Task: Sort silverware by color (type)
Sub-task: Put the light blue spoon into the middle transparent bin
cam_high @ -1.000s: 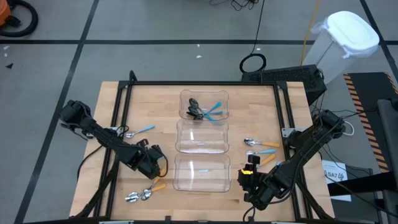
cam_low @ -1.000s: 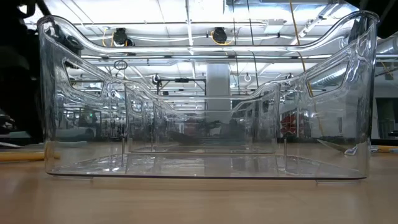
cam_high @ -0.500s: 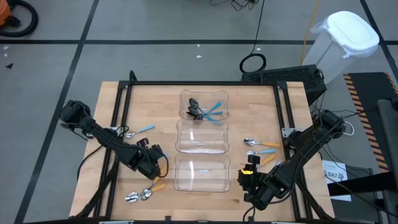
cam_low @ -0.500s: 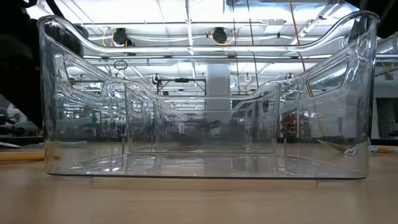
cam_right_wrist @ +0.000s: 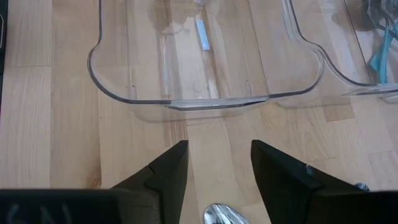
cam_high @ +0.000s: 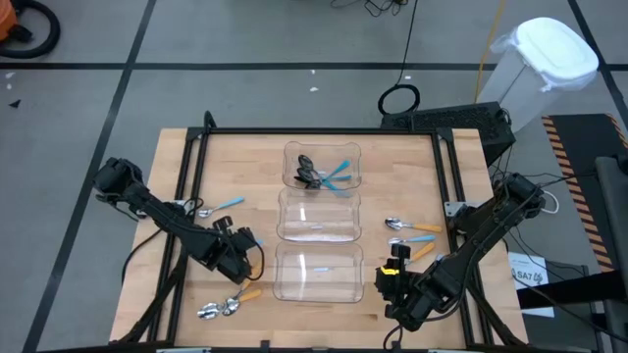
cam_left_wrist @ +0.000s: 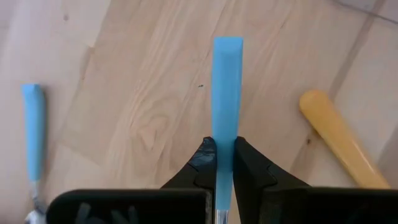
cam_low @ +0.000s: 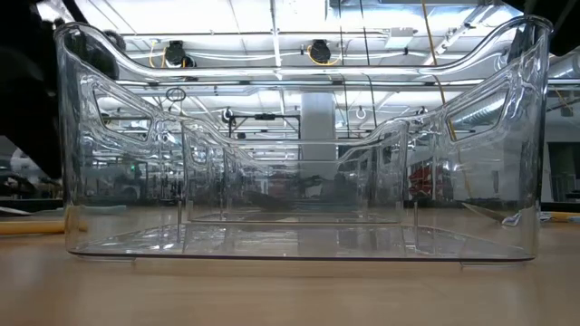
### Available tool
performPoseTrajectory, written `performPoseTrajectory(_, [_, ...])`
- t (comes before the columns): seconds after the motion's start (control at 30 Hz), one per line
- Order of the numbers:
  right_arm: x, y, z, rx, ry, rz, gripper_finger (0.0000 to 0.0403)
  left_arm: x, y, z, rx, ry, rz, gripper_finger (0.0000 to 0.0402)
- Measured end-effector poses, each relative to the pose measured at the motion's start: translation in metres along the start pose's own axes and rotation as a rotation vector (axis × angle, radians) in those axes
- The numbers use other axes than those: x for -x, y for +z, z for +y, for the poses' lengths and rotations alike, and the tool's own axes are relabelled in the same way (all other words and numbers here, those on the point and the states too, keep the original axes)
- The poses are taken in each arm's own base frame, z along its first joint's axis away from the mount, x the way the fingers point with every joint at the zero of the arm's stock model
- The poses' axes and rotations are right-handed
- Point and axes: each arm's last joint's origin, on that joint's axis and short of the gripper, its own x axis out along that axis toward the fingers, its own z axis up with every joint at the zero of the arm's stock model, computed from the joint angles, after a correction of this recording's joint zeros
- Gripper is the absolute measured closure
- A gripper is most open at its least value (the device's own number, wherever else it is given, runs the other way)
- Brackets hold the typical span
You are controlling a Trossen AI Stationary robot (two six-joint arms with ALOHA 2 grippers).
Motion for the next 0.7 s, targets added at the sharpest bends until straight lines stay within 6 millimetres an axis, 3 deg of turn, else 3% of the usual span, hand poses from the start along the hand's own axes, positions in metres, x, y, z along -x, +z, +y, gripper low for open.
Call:
performPoseTrajectory(0.43, [0.000,0.000,0.000,0.029,0.002,0.002,0.0232,0.088,0.039,-0.011,-0.208,0.058,-0.217,0.0378])
performPoseTrajectory(0.7, [-0.001,0.001,-0.002,0.089,-0.020,-0.012,0.0232,0.120,0.072,0.003,-0.368,0.072,-0.255,0.0379])
